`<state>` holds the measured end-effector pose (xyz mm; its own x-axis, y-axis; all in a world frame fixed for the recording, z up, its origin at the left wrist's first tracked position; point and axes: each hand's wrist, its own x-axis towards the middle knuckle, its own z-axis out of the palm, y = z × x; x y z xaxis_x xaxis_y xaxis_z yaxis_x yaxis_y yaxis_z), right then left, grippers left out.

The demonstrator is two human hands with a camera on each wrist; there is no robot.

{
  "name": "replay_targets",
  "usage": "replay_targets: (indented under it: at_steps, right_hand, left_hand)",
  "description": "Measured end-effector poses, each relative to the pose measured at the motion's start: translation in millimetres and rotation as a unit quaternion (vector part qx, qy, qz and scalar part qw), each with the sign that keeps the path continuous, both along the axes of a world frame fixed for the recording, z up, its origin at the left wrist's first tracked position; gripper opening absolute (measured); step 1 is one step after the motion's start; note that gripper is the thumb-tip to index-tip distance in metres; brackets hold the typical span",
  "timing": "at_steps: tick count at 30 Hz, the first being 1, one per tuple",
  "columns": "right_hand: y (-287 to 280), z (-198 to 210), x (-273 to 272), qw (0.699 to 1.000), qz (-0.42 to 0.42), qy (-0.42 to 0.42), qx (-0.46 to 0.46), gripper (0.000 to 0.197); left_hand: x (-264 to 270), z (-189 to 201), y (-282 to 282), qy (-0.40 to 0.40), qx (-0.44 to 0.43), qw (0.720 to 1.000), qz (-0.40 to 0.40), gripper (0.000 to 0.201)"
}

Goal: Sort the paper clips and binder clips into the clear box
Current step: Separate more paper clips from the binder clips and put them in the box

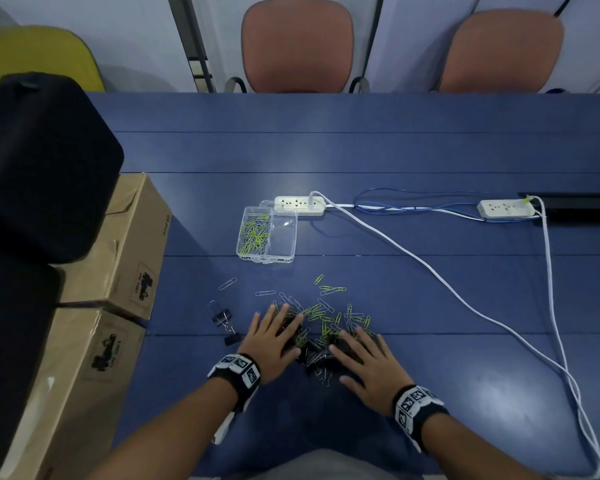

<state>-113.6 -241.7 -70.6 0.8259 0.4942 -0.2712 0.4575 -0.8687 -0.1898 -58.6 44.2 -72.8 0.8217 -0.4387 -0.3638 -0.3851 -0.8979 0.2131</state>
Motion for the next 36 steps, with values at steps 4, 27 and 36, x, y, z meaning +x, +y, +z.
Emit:
replay_targets:
  at_steps: [4,27,36]
  right_hand:
    - [-8.8,-1.8,-4.1,0.997,-0.063,0.001,-0.052,0.060]
    - [64.2,7.9,8.2,0.970,-0.221,0.098,-0.030,0.078]
    - [39.9,1.5,5.1,0.963,-0.259,0.080,-0.015,0.076]
  left_hand:
    - [-7.1,-7.3,17.0,0.011,0.020,0.997,0.078,0.081]
    - [-8.4,6.2,-14.9,0.068,-0.013,0.978,0.198,0.091]
    - [-4.7,6.6,-14.9,0.084,-0.036,0.976,0.199,0.103]
